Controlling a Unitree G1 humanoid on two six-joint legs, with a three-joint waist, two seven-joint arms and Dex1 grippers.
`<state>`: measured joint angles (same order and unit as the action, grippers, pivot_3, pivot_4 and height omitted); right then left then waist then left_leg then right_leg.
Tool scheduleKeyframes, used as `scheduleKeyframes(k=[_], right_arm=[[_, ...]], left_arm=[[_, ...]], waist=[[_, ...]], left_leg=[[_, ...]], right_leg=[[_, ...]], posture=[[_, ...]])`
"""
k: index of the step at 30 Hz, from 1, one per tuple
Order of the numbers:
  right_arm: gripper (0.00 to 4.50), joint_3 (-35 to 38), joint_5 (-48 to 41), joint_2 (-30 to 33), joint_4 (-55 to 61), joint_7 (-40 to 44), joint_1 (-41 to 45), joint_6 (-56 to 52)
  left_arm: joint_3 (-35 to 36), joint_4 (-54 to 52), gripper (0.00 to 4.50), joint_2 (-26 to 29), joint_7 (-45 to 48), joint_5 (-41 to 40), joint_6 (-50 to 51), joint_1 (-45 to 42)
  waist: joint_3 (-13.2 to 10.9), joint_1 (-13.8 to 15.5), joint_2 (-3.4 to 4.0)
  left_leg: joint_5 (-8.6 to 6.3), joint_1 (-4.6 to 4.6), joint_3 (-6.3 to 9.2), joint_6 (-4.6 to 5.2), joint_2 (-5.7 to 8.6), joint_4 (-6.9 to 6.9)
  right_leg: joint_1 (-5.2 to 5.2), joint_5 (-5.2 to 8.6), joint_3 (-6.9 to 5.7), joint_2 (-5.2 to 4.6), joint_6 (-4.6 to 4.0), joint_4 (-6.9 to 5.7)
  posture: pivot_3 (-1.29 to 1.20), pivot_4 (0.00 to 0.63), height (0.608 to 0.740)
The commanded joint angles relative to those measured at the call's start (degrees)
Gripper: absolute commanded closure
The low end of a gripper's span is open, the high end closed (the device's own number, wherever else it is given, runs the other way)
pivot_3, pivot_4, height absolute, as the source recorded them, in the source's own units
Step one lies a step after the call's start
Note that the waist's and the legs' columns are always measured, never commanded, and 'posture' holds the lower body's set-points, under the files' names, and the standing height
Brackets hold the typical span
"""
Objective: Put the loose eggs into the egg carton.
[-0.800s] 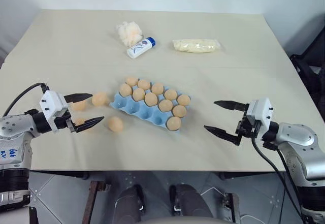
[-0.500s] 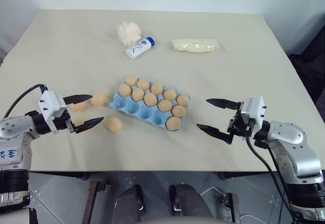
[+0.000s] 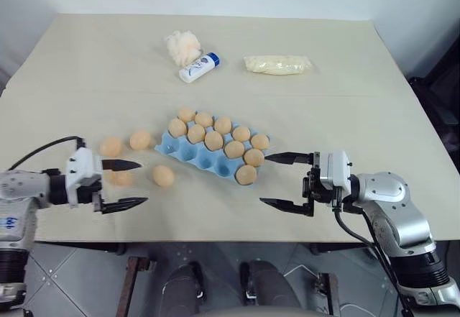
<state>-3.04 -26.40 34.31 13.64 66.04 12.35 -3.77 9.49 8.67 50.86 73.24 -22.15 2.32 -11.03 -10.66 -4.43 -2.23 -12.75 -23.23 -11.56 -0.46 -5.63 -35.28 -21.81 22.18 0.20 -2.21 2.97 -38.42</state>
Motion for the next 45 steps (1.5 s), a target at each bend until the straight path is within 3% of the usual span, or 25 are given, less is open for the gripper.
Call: scheduleKeyframes(k=[1,11,14,19,20,25,29,39,45], right_arm=[[0.00,0.6,-0.1,-0.1,2.4,-0.6,-0.7,1.1],[0.00,0.5,0.3,-0.8,4.6,-3.8,-2.1,0.8],[0.00,0.6,0.6,-1.1,5.0,-4.9,-2.8,1.2],[0.00,0.3,1.2,-1.7,4.6,-5.9,-2.7,1.6],[0.00,0.4,1.3,-1.8,4.6,-6.2,-2.6,1.7],[0.00,0.6,1.6,-1.8,4.3,-6.6,-2.8,2.0],[0.00,0.7,1.6,-1.5,4.4,-6.8,-3.0,2.0],[0.00,2.2,2.2,-0.7,6.9,-9.5,-5.0,1.4],[0.00,2.4,2.5,-1.0,8.8,-11.6,-6.8,1.2]], left_arm=[[-3.2,1.1,0.01,-1.9,-3.6,4.6,-1.7,-3.9],[-10.6,9.6,0.01,-5.6,-6.3,11.9,-1.8,-12.0],[-10.3,10.7,0.63,-5.9,-6.2,11.7,-3.1,-12.8],[-10.1,10.1,2.10,-5.0,-4.0,10.9,-2.9,-12.7],[-9.8,9.3,2.20,-5.2,-3.7,10.3,-3.4,-12.5],[-8.1,1.8,2.20,-8.5,-2.1,3.3,-0.5,-13.6],[-11.5,-2.6,2.20,-12.5,-2.9,3.2,2.1,-16.8],[-19.6,6.1,2.20,-23.2,-5.1,9.7,0.1,-26.1],[-20.4,10.3,0.35,-25.3,-5.9,11.4,-2.6,-27.7]], waist=[[0.0,0.0,0.00],[0.0,-0.3,0.00],[0.0,-0.3,0.00],[0.0,-0.2,0.00],[0.0,-0.2,0.00],[0.0,0.1,0.00],[0.0,0.8,0.00],[0.0,1.2,0.00],[0.0,1.2,0.01]], left_leg=[[0.01,0.01,0.01,0.00,0.00,-0.02],[0.03,0.03,0.03,0.01,-0.04,-0.25],[0.03,0.04,0.03,0.01,-0.06,-0.31],[0.02,0.04,0.03,0.02,-0.06,-0.38],[0.02,0.04,0.03,0.02,-0.06,-0.39],[0.02,0.02,0.04,0.03,-0.06,-0.39],[0.02,0.02,0.07,0.03,-0.06,-0.50],[-0.02,0.02,0.09,0.16,-0.02,-0.79],[-0.01,0.03,0.13,0.11,-0.11,-0.77]], right_leg=[[0.00,0.00,0.00,0.02,0.00,-0.02],[0.00,0.00,0.02,0.07,0.00,-0.23],[0.01,0.00,0.03,0.06,0.00,-0.30],[0.01,0.00,0.02,0.05,0.00,-0.37],[0.01,0.00,0.02,0.04,0.00,-0.37],[0.02,0.00,0.00,0.03,0.00,-0.37],[0.08,0.00,-0.02,0.08,0.02,-0.38],[0.21,-0.09,0.06,0.08,0.18,-0.41],[0.20,-0.08,0.07,0.21,0.16,-0.41]], posture=[[0.00,0.150,0.740],[0.00,0.150,0.740],[0.00,0.150,0.740],[0.00,0.150,0.740],[0.00,0.150,0.740],[0.00,0.150,0.740],[0.00,0.150,0.740],[0.00,0.150,0.740],[0.00,0.150,0.740]])
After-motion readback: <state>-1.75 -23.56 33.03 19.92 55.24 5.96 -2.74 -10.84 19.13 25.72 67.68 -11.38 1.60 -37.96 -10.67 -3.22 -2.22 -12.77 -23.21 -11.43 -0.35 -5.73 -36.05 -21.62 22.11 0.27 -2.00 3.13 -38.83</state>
